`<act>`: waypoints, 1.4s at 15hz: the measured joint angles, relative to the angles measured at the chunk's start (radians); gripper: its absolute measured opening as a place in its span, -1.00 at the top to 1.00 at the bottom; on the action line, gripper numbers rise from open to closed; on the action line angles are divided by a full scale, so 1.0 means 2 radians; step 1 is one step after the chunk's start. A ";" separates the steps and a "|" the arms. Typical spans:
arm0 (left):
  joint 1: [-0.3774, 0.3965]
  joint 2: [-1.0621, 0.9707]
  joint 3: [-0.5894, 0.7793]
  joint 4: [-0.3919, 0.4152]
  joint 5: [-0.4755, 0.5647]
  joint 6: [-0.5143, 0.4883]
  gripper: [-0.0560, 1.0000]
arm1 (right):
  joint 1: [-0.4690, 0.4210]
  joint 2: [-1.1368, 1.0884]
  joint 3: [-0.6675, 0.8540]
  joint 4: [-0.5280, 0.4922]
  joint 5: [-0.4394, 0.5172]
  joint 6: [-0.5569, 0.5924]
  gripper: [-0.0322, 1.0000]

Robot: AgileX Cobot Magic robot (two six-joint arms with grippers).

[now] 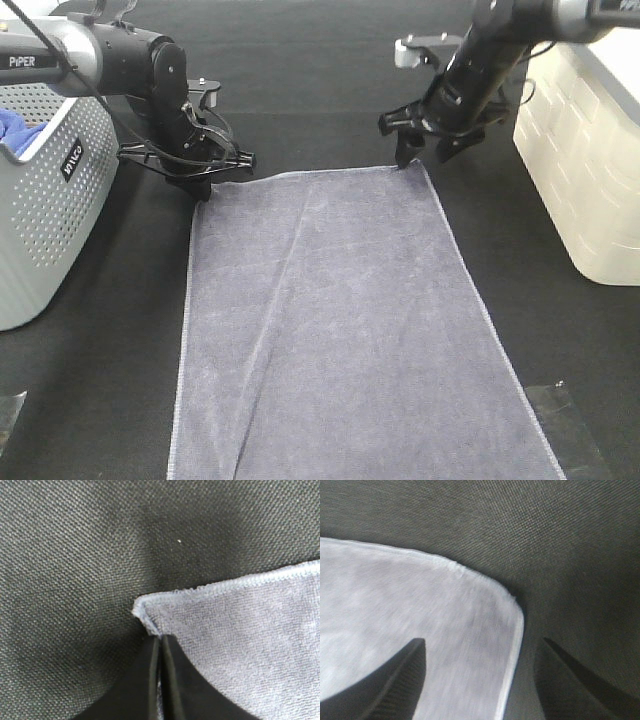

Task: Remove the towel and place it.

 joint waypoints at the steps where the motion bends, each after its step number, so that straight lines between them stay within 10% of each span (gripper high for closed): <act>1: 0.000 0.000 0.000 0.000 0.000 0.000 0.89 | 0.000 0.008 0.000 0.000 -0.012 0.000 -0.18; 7: 0.000 0.000 0.000 0.000 -0.001 0.001 0.89 | 0.000 0.043 0.000 -0.028 -0.050 0.001 0.01; 12: 0.000 0.000 0.000 0.000 -0.003 0.005 0.89 | 0.001 0.047 -0.005 -0.030 -0.048 0.004 0.92; 21: 0.000 0.000 -0.078 0.154 -0.065 0.025 0.89 | 0.001 0.054 -0.136 -0.166 0.005 0.074 0.94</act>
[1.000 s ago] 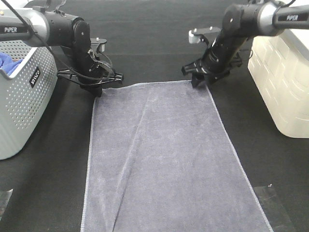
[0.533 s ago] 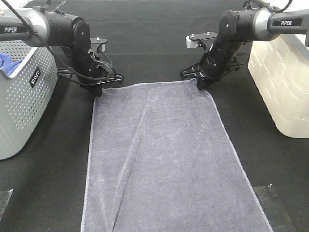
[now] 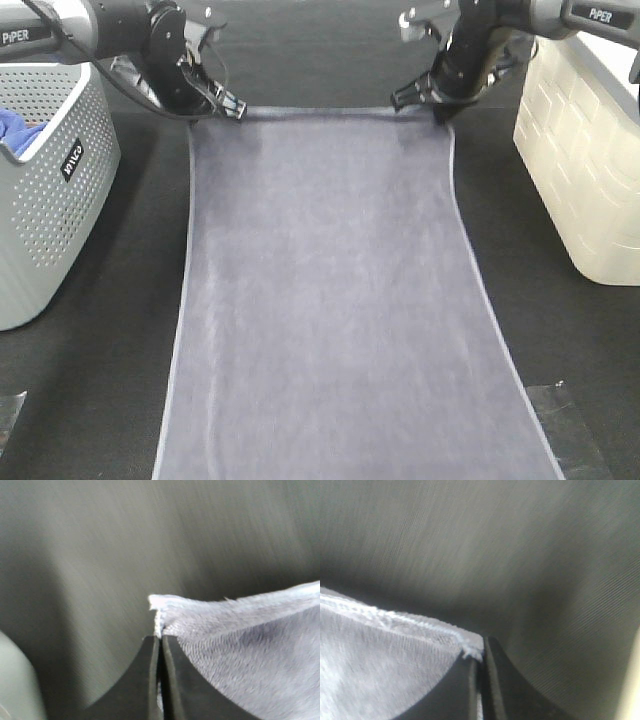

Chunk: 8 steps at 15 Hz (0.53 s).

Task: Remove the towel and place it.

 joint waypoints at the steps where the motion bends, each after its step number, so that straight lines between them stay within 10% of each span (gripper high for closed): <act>1: 0.000 0.000 0.000 0.007 -0.026 0.000 0.89 | 0.000 0.000 -0.003 -0.020 -0.015 0.012 0.94; 8: 0.002 0.043 0.000 0.102 -0.206 0.000 0.89 | 0.000 0.000 -0.004 -0.134 -0.143 0.084 0.94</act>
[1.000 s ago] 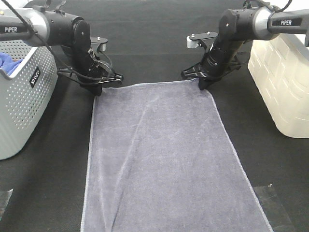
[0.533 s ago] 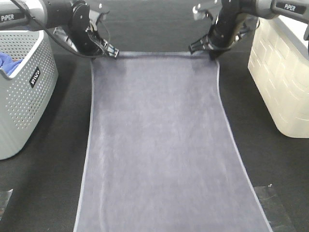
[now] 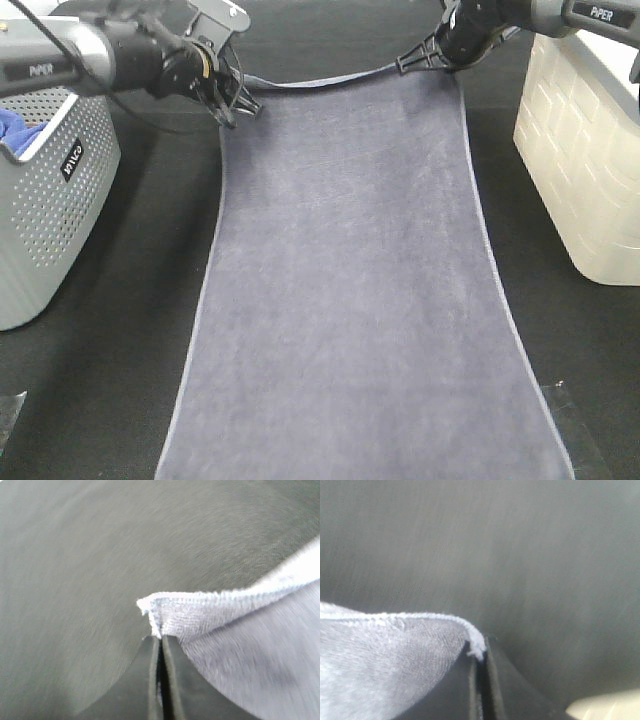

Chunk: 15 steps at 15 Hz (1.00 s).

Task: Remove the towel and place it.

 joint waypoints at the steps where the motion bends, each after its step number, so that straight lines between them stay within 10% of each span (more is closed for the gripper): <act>1: 0.008 0.010 0.000 0.003 -0.025 0.000 0.89 | 0.000 0.000 0.000 -0.027 -0.020 0.015 0.94; 8: 0.035 0.032 0.000 -0.015 -0.176 0.000 0.89 | -0.021 0.040 -0.001 -0.057 -0.099 0.047 0.94; 15: 0.050 0.082 0.000 -0.027 -0.212 0.001 0.89 | -0.030 0.095 -0.001 -0.062 -0.181 0.048 0.94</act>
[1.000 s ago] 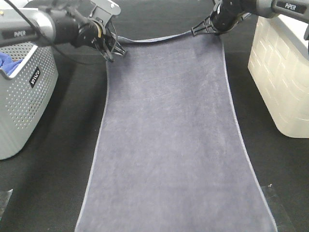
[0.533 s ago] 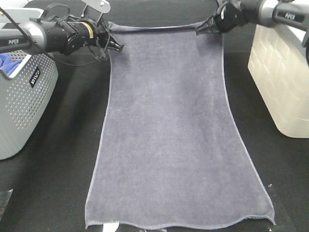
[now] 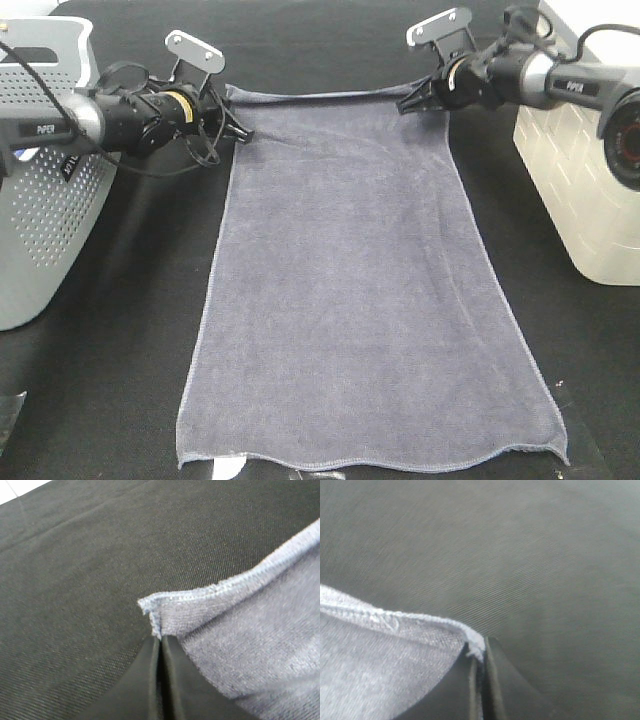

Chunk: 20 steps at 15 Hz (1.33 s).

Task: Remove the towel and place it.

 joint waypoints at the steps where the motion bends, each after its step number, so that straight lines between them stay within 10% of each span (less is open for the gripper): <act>1: 0.001 0.004 0.000 -0.006 -0.002 0.000 0.89 | 0.000 0.008 0.000 0.000 -0.013 0.000 0.94; 5: 0.003 0.010 0.000 -0.054 -0.010 0.000 0.78 | -0.013 0.015 0.000 0.000 -0.034 0.020 0.58; 11: 0.003 0.009 0.000 -0.123 -0.054 0.000 -0.34 | -0.017 0.015 0.000 0.013 -0.038 0.043 -0.21; 13: 0.003 0.009 0.000 -0.154 -0.054 0.000 -0.36 | -0.017 0.015 0.000 0.035 -0.038 0.043 -0.64; 20: 0.003 -0.021 0.000 -0.232 -0.051 0.000 -0.37 | -0.017 -0.028 0.000 0.087 0.037 0.048 -0.71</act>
